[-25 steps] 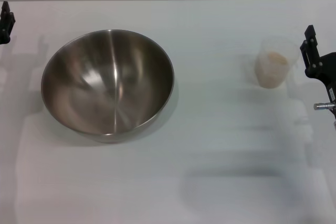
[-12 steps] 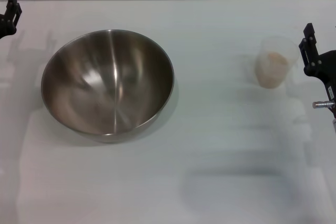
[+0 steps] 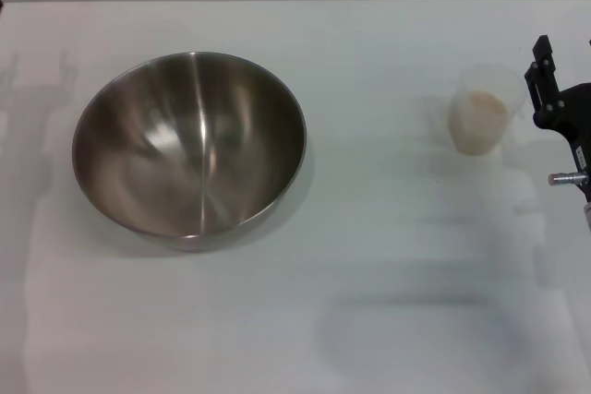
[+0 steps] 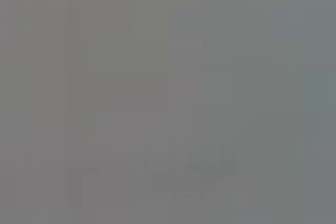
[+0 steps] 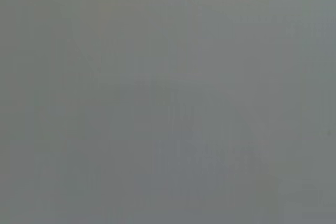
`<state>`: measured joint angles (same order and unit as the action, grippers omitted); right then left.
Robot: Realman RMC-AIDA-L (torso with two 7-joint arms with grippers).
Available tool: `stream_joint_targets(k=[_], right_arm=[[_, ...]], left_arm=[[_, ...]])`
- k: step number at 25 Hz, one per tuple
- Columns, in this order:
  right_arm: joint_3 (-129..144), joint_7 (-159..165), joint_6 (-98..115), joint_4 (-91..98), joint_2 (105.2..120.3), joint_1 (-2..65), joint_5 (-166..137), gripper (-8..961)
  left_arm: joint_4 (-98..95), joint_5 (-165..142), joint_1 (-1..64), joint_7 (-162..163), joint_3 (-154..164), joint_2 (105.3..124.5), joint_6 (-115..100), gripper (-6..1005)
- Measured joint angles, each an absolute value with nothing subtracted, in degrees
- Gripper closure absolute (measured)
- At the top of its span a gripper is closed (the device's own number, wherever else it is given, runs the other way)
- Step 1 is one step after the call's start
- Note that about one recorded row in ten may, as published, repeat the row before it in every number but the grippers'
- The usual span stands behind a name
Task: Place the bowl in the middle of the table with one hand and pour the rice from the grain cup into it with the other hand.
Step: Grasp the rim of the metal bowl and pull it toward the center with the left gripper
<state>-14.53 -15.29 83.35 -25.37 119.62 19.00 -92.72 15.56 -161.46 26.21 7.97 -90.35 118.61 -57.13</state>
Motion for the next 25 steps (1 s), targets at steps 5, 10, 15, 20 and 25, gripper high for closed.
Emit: stream_joint_targets(k=[5, 10, 15, 20, 25], right_arm=[[-14.7, -15.3, 83.3, -25.4, 119.62, 19.1, -92.7, 344], [-14.4, -15.3, 83.3, -25.3, 119.62, 19.5, -92.6, 344], [-14.4, -15.3, 83.3, -25.3, 119.55, 19.7, -92.6, 342], [-14.7, -15.3, 83.3, -25.3, 119.52, 19.7, -92.6, 343], [-14.7, -15.3, 83.3, -24.6, 119.44, 20.1, -92.6, 343]], left_arm=[[15.6, -161.5, 26.0, 8.6, -91.7, 118.68, -57.3, 303], [15.8, -161.5, 25.8, 9.2, -91.4, 118.64, -57.3, 303], [31.3, -165.3, 20.6, 15.2, -88.9, 115.84, -44.3, 303], [49.1, -165.4, 15.4, 15.7, -84.9, 111.92, -28.8, 303], [79.4, -165.4, 7.5, 14.3, -84.7, 108.47, 2.2, 304]])
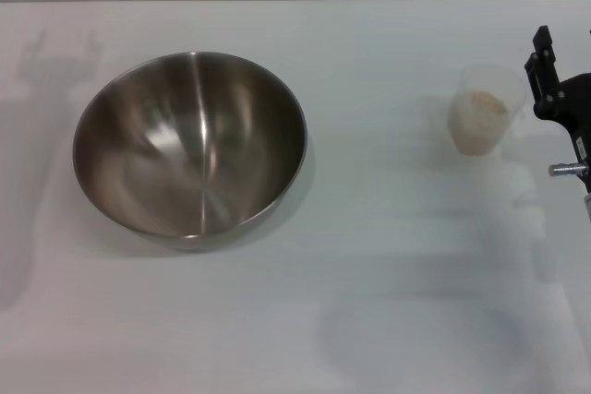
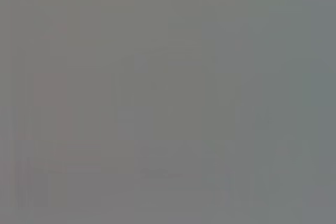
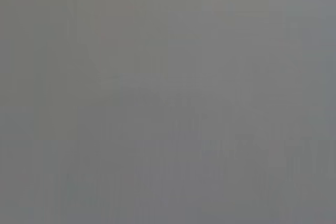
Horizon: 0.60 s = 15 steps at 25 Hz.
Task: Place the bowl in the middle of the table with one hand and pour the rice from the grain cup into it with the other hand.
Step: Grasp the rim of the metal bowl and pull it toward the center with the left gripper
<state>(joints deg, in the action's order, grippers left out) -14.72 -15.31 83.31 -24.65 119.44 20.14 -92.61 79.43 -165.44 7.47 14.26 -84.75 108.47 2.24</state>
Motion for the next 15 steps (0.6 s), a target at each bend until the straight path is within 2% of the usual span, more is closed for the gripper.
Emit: stream_joint_targets(k=[1, 3, 4, 5, 6, 7, 8, 9, 11, 15], right_arm=[[-14.6, -15.3, 83.3, -24.4, 119.45, 20.3, -92.6, 343], [-14.5, -15.3, 83.3, -23.9, 119.45, 20.8, -92.6, 343], [-14.5, -15.3, 83.2, -23.8, 119.44, 21.0, -92.6, 343], [-14.5, -15.3, 83.2, -23.8, 119.44, 21.0, -92.6, 343], [-14.4, -15.3, 83.1, -23.8, 119.40, 21.2, -92.6, 343], [-14.4, -15.3, 83.1, -23.8, 119.40, 21.2, -92.6, 343], [-14.4, -15.3, 83.1, -23.8, 119.41, 21.2, -92.7, 343], [-14.4, -15.2, 83.1, -23.8, 119.40, 21.2, -92.7, 343], [-14.4, -15.2, 83.1, -23.8, 119.39, 21.2, -92.7, 343], [-14.3, -15.2, 83.4, -23.9, 119.38, 20.7, -92.7, 343]], left_arm=[[86.3, -165.4, 6.3, 11.7, -85.4, 108.94, 11.8, 304], [88.6, -165.3, 6.2, 10.1, -85.8, 109.52, 15.9, 304], [91.4, -165.2, 6.6, 7.0, -87.4, 111.42, 22.9, 304], [91.4, -165.2, 6.6, 7.0, -87.4, 111.42, 22.9, 304], [92.6, -165.0, 8.1, 3.7, -89.8, 114.21, 29.2, 304], [92.9, -164.9, 9.0, 1.9, -91.5, 115.76, 32.2, 304], [92.9, -164.9, 9.0, 1.9, -91.5, 115.76, 32.2, 304], [93.1, -164.3, 10.9, -1.4, -94.1, 117.79, 37.5, 304], [93.3, -163.2, 11.8, -2.7, -95.0, 118.12, 40.2, 304], [96.3, -153.7, 14.1, -7.8, -97.5, 117.58, 49.2, 304]])
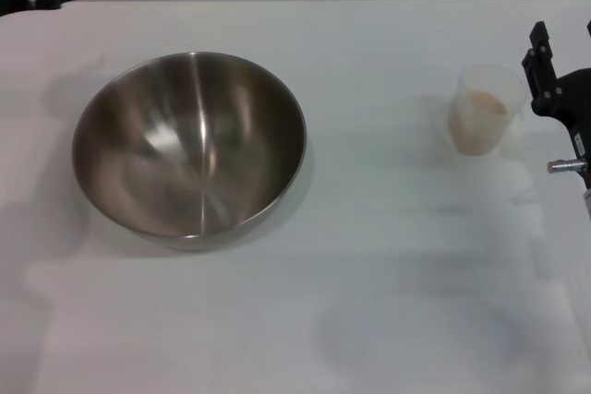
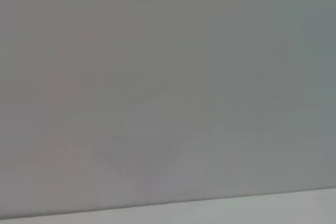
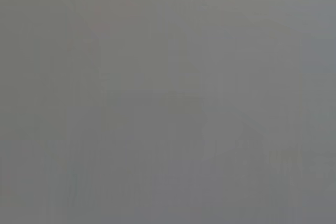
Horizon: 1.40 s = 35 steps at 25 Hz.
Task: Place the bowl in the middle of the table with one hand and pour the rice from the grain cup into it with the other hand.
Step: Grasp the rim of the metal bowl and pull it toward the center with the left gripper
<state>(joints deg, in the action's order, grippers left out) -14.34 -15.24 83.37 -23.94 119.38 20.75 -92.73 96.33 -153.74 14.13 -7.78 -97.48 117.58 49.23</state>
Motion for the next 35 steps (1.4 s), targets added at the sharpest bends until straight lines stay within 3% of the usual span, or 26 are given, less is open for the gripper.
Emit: stream_joint_targets(k=[9, 35], right_arm=[[-14.3, -15.4, 83.7, -23.5, 119.33, 20.6, -92.7, 343], [-14.2, -15.2, 83.7, -21.0, 119.27, 21.8, -94.1, 342]], left_arm=[[104.7, -148.7, 14.4, -10.8, -100.7, 118.06, 64.8, 305], [97.9, -149.0, 14.2, -11.3, -102.7, 118.21, 73.3, 306]])
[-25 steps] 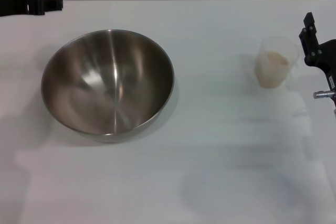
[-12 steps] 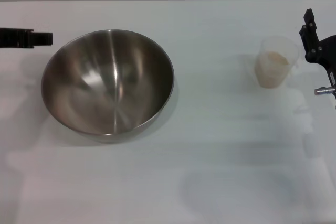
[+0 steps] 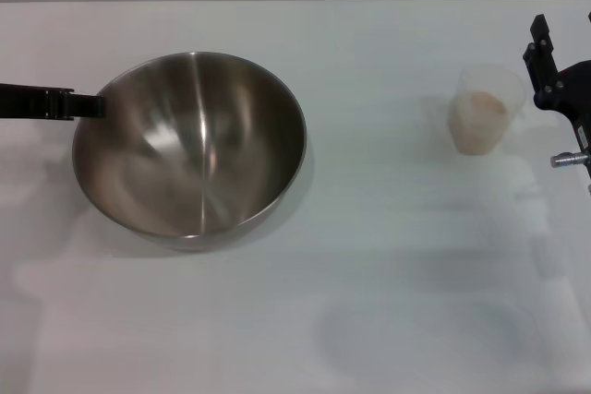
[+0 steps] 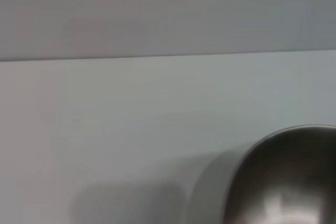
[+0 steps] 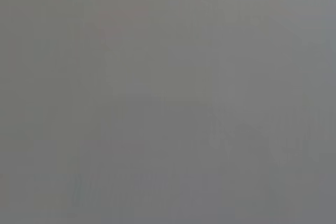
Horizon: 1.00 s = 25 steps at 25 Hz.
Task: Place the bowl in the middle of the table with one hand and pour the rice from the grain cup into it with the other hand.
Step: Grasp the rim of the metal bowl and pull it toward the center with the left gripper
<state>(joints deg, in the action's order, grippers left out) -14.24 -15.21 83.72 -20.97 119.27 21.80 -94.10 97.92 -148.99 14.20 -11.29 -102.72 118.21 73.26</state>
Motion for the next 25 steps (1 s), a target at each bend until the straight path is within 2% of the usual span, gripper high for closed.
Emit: stream_joint_targets(k=[25], right_arm=[[-14.3, -15.2, 83.9, -19.6, 119.26, 22.6, -95.6, 343]], left_arm=[[94.6, -149.4, 16.5, -11.3, -99.5, 118.29, 73.0, 308]])
